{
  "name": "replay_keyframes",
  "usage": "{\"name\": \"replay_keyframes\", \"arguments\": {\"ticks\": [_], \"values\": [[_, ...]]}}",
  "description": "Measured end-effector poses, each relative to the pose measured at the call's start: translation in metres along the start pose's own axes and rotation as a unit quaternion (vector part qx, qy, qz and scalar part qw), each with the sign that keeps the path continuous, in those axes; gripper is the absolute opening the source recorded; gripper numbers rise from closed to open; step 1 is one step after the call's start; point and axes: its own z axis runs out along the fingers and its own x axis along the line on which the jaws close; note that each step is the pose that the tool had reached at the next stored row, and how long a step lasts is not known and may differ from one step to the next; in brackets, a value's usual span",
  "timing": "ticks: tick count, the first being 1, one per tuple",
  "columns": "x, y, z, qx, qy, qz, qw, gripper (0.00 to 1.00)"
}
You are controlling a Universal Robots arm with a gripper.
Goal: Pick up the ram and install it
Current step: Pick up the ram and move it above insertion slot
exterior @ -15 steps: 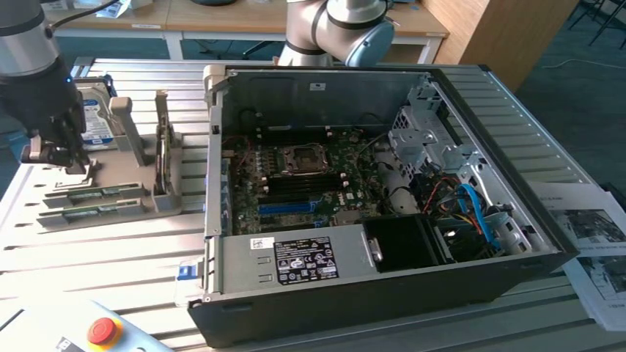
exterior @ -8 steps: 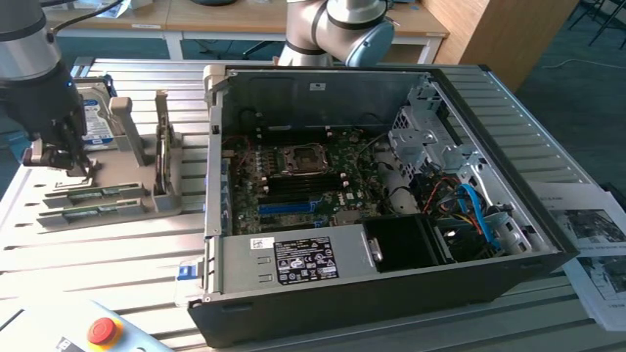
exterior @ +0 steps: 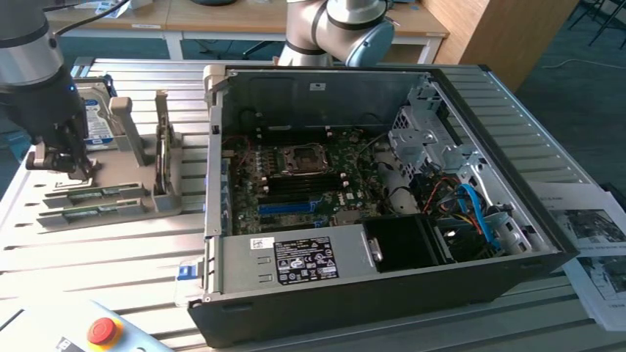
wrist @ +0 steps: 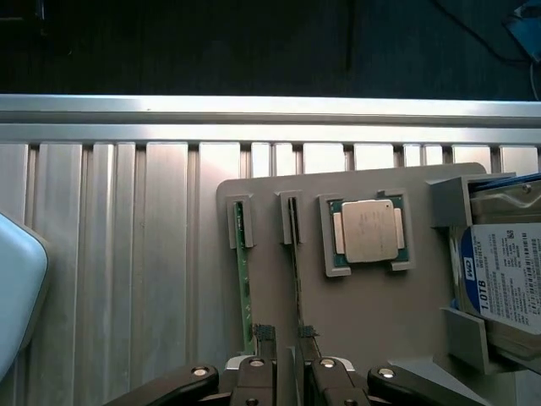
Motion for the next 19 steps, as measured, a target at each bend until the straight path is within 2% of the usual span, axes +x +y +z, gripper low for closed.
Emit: {"name": "replay_keyframes", "arguments": {"ticks": [19], "values": [[0.0011,-0.0009,0.0105,0.0,0.0,0.0,1.0,0.24]]}}
